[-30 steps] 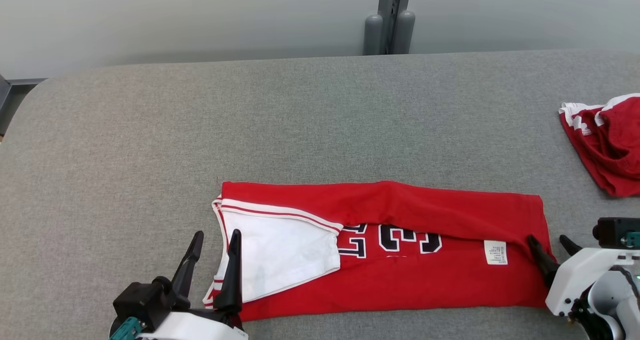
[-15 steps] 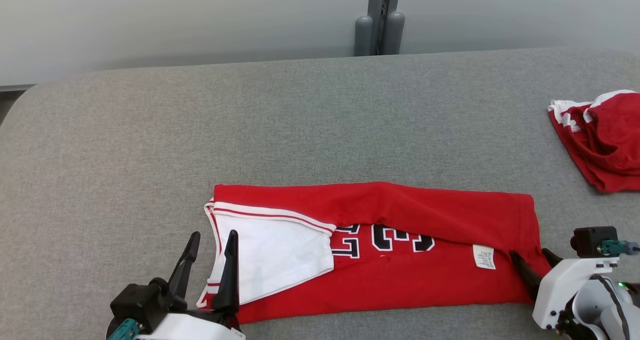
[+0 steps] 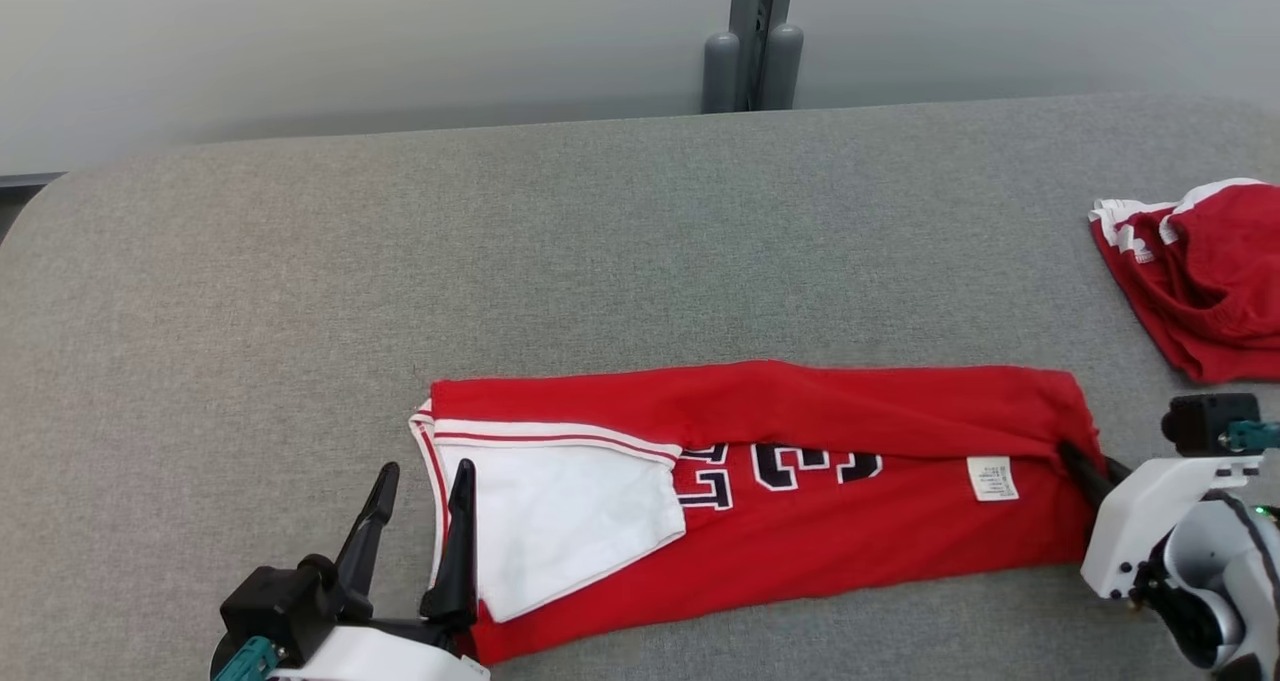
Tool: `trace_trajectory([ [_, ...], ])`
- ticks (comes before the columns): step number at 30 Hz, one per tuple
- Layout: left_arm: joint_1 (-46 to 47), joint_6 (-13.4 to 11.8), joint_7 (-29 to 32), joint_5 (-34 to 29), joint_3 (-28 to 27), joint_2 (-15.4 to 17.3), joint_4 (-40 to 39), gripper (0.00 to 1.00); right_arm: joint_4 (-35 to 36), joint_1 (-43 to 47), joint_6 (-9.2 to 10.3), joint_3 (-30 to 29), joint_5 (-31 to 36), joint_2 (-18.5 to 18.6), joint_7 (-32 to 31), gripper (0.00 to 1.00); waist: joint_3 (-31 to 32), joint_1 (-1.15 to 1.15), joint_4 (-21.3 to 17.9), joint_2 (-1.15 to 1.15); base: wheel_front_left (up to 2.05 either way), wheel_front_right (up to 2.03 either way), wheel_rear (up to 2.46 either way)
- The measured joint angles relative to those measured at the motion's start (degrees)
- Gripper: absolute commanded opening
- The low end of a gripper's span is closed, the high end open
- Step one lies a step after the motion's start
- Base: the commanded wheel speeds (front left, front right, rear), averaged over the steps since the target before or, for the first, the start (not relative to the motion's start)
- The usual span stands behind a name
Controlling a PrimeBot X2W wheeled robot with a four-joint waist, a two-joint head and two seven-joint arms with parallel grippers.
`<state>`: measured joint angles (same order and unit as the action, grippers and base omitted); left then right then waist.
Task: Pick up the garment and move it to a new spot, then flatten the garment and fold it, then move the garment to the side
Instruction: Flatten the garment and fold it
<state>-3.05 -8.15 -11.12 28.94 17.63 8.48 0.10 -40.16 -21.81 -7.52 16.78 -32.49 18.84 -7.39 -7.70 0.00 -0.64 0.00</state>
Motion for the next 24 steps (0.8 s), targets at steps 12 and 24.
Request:
trace_trajectory([
  [12, 1.24, 0.00, 0.27, -0.20, 1.10, 0.29, -0.36, 1.00, 9.92, 4.33, 0.02, -6.92, -5.43, 9.35, -1.93, 0.00, -0.58, 0.00, -2.56, 0.00, 0.00, 0.00, 0.00],
  [24, 2.49, 0.05, 0.35, -0.20, 1.99, 0.31, 0.19, 1.00, 31.76, 10.37, 0.04, -2.61, -14.48, 5.50, -5.80, 0.00, -0.77, 0.00, -3.04, 0.00, 0.00, 0.00, 0.00],
])
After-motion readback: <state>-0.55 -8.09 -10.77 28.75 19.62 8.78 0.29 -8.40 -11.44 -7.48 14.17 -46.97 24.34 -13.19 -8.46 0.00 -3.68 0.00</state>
